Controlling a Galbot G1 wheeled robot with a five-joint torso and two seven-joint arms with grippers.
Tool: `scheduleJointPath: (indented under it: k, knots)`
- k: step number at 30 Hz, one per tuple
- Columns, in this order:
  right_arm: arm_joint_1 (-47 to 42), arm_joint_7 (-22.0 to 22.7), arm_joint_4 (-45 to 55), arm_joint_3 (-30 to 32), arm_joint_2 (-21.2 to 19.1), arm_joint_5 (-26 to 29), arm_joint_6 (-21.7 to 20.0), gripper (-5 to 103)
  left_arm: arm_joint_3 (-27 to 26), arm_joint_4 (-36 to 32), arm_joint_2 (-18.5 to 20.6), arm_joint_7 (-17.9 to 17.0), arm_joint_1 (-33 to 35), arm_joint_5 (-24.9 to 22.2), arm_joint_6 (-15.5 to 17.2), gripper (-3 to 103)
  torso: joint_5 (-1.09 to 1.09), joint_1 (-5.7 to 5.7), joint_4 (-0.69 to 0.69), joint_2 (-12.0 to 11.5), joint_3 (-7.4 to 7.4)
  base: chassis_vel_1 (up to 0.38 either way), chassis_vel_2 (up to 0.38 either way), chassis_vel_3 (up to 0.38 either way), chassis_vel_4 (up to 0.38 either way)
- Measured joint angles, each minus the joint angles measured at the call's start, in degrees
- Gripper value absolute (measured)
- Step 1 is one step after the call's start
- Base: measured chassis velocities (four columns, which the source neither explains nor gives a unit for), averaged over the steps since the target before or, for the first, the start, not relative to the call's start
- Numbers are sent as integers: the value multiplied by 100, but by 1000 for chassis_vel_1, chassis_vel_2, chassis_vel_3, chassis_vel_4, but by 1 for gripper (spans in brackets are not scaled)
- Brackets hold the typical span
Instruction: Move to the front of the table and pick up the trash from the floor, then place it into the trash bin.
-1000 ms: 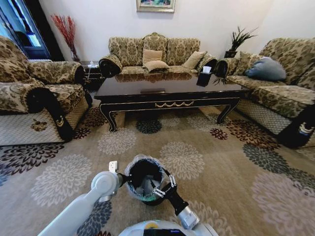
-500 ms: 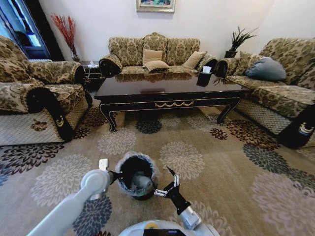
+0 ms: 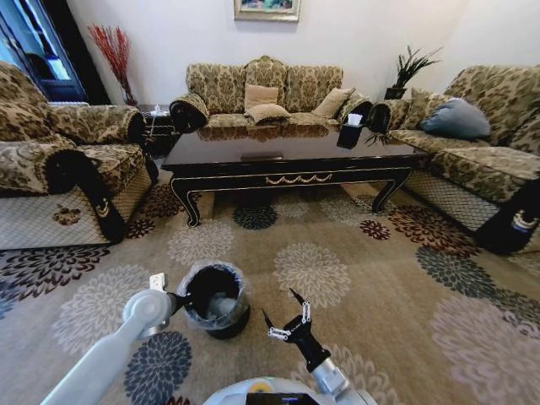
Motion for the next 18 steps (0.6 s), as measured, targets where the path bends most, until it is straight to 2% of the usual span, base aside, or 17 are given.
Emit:
scheduleJointPath:
  k: [14, 15, 17, 18]
  knots:
    - [-13, 56, -2, 62, -114, 9, 0, 100, -76, 114, -59, 57, 124, 146, 0, -2, 0, 0, 0, 0, 0, 0, 0, 0, 0]
    - [-10, 58, -2, 62, -111, 11, -2, 100, -77, 99, -68, 53, 127, 145, -1, 3, 0, 0, -2, 0, 0, 0, 0, 0, 0]
    - [-10, 62, -2, 62, -108, 12, -7, 100, -77, 95, -80, 27, 136, 158, -1, 3, 0, 0, -3, 0, 0, 0, 0, 0, 0]
    - [-13, 69, -3, 63, -108, 13, -14, 100, -82, 94, -82, 0, 146, 190, -2, 9, 2, 0, 0, 0, 0, 0, 0, 0, 0]
